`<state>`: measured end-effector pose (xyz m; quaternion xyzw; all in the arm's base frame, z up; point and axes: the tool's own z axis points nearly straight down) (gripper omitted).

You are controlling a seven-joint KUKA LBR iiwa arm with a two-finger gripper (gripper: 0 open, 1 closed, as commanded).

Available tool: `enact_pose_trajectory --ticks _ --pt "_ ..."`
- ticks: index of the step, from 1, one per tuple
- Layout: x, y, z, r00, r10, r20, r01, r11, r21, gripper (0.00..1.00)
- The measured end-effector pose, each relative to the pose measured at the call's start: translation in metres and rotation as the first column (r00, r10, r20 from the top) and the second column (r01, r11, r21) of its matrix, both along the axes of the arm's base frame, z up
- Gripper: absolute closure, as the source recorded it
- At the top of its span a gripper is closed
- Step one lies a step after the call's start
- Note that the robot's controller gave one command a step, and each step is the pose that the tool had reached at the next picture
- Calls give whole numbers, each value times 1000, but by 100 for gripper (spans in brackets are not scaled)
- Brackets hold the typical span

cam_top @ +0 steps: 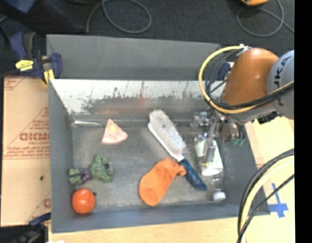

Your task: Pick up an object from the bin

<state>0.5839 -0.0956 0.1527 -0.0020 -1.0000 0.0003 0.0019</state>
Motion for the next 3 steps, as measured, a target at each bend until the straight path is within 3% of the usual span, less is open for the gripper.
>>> enact_pose_trajectory --ticks 1,2,3 --pt "2 0 5 1000 2 8 -2 1000 -1 0" --pt "-26 2 13 1000 -20 4 20 1000 0 0" --pt "-34 25 -18 994 -112 18 112 994 -1 0"
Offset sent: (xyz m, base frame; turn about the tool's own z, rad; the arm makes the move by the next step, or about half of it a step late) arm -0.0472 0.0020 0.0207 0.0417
